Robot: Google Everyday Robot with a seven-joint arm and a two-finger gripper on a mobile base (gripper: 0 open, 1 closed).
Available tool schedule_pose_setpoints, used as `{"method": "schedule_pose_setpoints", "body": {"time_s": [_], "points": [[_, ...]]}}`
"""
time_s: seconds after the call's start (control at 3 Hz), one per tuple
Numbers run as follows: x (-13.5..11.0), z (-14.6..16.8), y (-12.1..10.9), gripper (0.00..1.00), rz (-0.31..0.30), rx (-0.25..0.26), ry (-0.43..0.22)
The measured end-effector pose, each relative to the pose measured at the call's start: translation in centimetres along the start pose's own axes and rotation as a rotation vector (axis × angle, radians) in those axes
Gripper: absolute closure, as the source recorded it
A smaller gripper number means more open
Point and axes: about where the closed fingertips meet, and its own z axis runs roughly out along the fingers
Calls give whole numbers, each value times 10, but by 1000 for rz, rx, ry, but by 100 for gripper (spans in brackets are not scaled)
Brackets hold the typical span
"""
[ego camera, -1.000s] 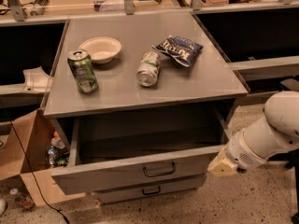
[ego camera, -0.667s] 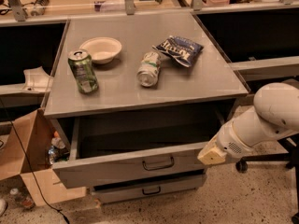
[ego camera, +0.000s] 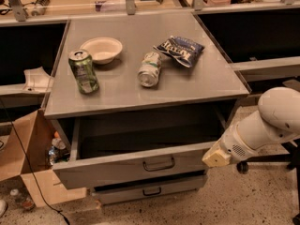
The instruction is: Close top drawer
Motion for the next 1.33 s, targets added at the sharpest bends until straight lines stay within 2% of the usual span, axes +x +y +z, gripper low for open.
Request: {"method": "schedule_pose_setpoints", "body": {"time_s": [0.33, 0.67, 1.0, 1.33], "points": [[0, 0, 0, 100, 1, 0, 0], [-11, 8, -2, 100, 7, -3, -21], [-50, 17, -16, 100, -43, 8, -63], [-50, 17, -16, 100, -43, 8, -63]]}}
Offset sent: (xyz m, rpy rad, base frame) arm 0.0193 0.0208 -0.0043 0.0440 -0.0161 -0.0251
